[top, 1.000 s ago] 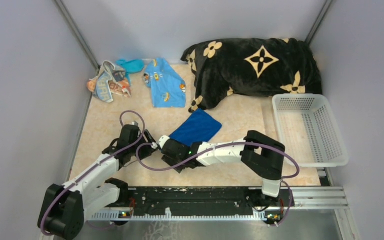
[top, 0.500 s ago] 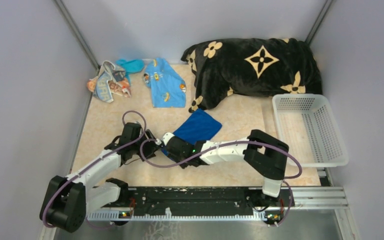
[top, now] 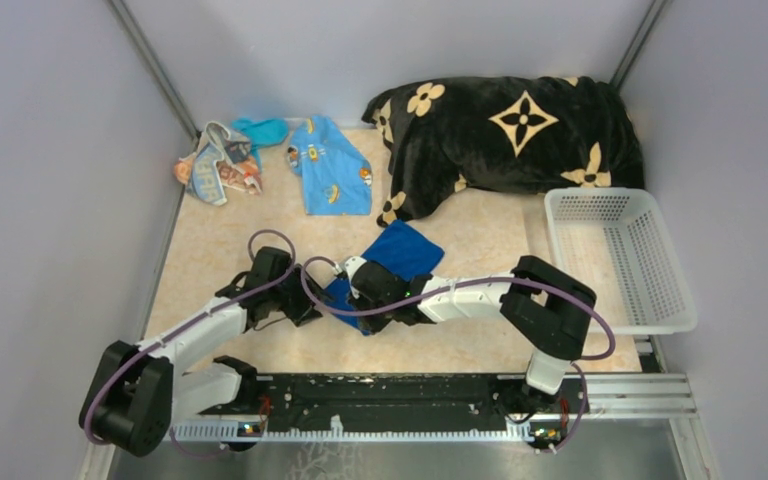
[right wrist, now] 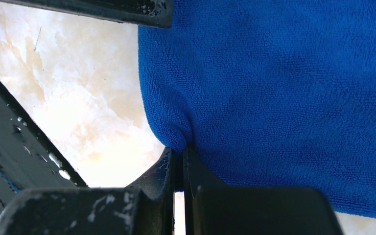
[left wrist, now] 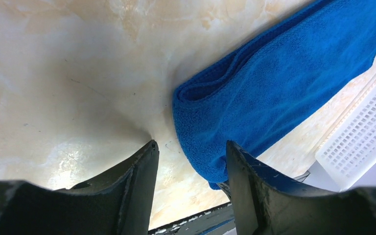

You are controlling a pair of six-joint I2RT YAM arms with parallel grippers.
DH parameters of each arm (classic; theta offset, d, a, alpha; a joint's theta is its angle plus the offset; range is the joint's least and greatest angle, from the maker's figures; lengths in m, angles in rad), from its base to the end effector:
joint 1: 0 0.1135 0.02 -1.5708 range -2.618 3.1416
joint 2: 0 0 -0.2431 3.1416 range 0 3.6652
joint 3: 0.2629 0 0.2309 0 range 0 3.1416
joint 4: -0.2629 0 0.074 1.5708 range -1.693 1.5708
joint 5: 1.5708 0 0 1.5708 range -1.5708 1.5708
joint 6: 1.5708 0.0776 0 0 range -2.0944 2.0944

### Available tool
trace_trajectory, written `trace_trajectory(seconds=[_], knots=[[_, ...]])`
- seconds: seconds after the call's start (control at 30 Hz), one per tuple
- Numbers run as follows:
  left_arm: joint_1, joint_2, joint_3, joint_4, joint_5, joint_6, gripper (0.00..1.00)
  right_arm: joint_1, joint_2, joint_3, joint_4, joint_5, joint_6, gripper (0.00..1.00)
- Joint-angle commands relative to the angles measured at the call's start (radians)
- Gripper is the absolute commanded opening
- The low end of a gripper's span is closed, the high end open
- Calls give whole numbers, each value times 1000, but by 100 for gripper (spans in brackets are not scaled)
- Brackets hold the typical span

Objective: Roll the towels
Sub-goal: Roll the towel at the center of the board.

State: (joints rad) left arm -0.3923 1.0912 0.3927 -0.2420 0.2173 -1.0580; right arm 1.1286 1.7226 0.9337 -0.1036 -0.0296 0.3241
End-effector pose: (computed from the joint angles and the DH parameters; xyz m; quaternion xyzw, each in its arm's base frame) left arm 0.1834 -0.0940 0.1107 -0.2770 0.9043 -0.2815 0.1622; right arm 0.1484 0.3187 0.1199 -0.3737 0.8657 0.2314 0.2394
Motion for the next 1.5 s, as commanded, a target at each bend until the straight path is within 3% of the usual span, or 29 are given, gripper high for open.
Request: trace_trajectory(seconds=[0.0,0.43,0.6,0.73,0.9,0.97,1.17,1.47], knots=[[-28,11,5,-11,-51,-101,58,-15,-48,-12,46,-35,61,0],[-113,105,26,18,-180,-206,54,-88,-114,-92,153,-152,135,0],[-115,151,56,14,-221,-197,47,-93,-115,-94,157,-165,134,0],[-114,171,84,-18,-271,-175,37,-99,-116,-102,163,-183,139,0],[-114,199,120,-65,-331,-120,11,-116,-117,-111,166,-224,143,0],[-115,211,132,-82,-347,-95,9,-126,-114,-118,168,-248,151,0],[-114,211,168,-107,-365,-18,37,-160,-95,-139,195,-341,196,0],[-111,78,168,-125,-352,15,60,-251,-42,-210,339,-495,300,0]])
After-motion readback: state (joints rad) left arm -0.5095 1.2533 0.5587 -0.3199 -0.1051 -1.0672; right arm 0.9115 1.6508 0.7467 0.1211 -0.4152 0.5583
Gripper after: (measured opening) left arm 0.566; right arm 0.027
